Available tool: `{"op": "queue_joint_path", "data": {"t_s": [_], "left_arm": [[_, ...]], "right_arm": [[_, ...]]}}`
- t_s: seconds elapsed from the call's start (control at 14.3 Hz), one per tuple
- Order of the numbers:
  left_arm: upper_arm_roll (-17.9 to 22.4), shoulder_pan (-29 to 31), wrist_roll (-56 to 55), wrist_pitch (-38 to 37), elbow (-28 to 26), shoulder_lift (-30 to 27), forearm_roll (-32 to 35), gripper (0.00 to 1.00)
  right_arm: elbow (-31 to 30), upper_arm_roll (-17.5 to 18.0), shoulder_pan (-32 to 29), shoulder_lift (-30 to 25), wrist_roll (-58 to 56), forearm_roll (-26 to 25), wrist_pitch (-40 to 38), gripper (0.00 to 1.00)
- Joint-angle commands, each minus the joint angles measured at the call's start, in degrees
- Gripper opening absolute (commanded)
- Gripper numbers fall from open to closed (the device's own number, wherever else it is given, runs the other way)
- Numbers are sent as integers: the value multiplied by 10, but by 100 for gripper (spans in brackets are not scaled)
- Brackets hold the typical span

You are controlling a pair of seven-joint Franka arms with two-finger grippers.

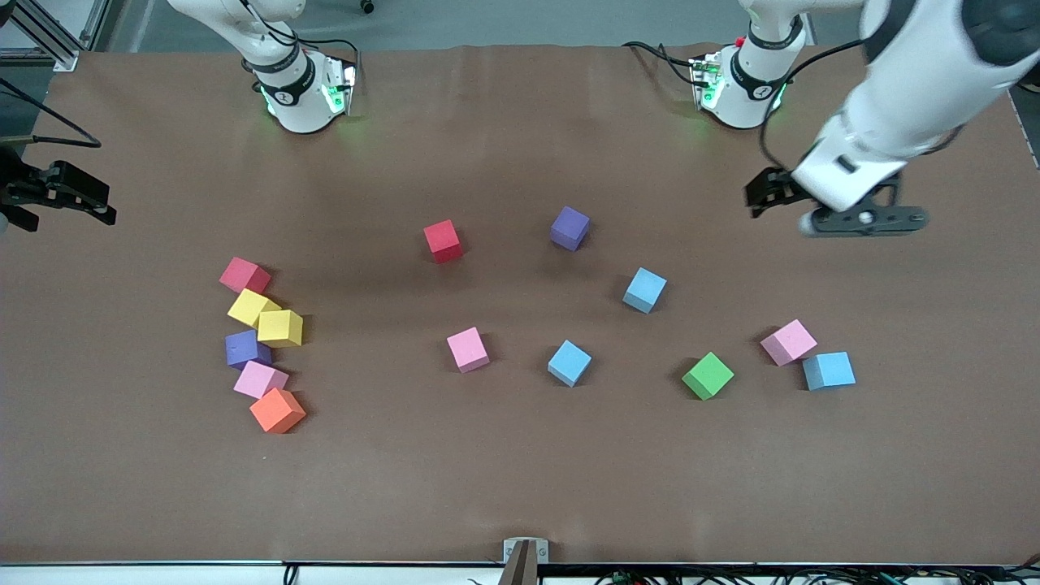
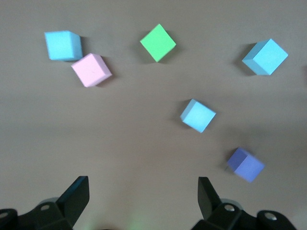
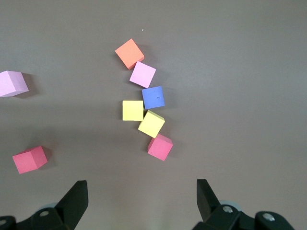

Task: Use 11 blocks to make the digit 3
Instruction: 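Reach the left gripper down to the purple cube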

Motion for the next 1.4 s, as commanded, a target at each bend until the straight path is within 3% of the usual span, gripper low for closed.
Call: {"op": "queue_joint_path", "data": {"t_s": [0.0,0.21,0.56,0.91,1.12,1.33], "left_arm": [[-50,2,-118,32,-29,23,-7,100],[-95,-11,-259,79,-53,59,-2,100],[-103,-67,-477,217,-130,102,-2,100],[-104,-119,-609,317,-218,113,-2,100],[-104,-135,-632,332,-230,128,-1,100],[-104,-155,-722,387,-245,146,0,100]], "right_arm": [[0,7,-7,-2,-4,-6,1,100],[0,7,-7,-2,-4,-6,1,100],[1,7,-8,-2,-4,-6,1,100],[1,9,-2,1,-4,-5,4,100],[0,10,14,15,-4,-4,21,100],[0,10,45,36,-4,-4,42,100]]}}
